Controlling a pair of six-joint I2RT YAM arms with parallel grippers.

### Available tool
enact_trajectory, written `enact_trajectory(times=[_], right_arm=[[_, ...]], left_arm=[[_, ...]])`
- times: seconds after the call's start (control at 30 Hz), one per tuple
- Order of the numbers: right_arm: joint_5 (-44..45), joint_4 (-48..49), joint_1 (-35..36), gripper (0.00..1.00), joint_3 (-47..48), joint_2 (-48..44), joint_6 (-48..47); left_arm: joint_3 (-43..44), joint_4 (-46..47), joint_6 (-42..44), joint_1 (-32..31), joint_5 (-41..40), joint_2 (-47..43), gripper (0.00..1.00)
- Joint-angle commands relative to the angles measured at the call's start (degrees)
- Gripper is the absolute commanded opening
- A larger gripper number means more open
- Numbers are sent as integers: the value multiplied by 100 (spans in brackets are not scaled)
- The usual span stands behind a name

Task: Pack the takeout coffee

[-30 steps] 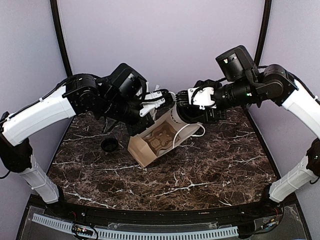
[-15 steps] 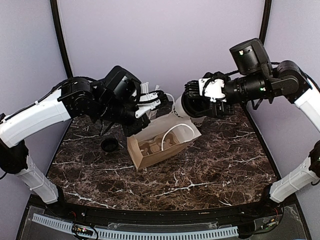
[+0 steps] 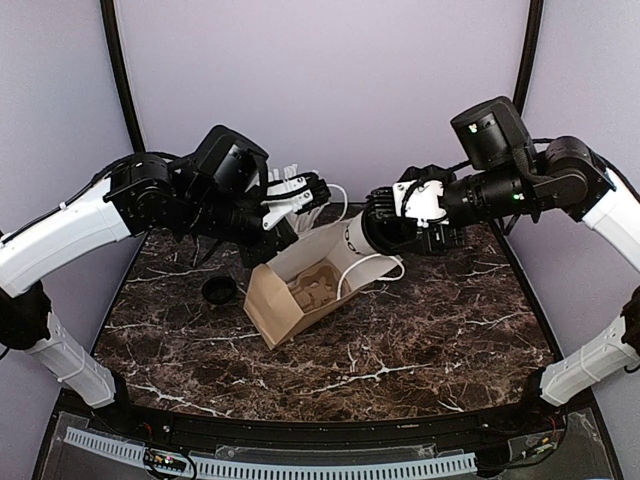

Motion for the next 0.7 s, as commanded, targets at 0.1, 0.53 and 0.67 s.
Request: enact_trajectory(times=[0.1, 0.53, 0.67], right_arm=[[-530, -302, 108, 43, -19, 187, 143], [-746, -325, 114, 43, 542, 572, 336], [-809, -304, 115, 43, 570, 642, 390]], left_arm=[[-131, 422, 73, 11, 279, -299, 0], [-624, 1331, -653, 2, 80, -1478, 57], [-1115, 1430, -1099, -11, 1295, -1710, 62]])
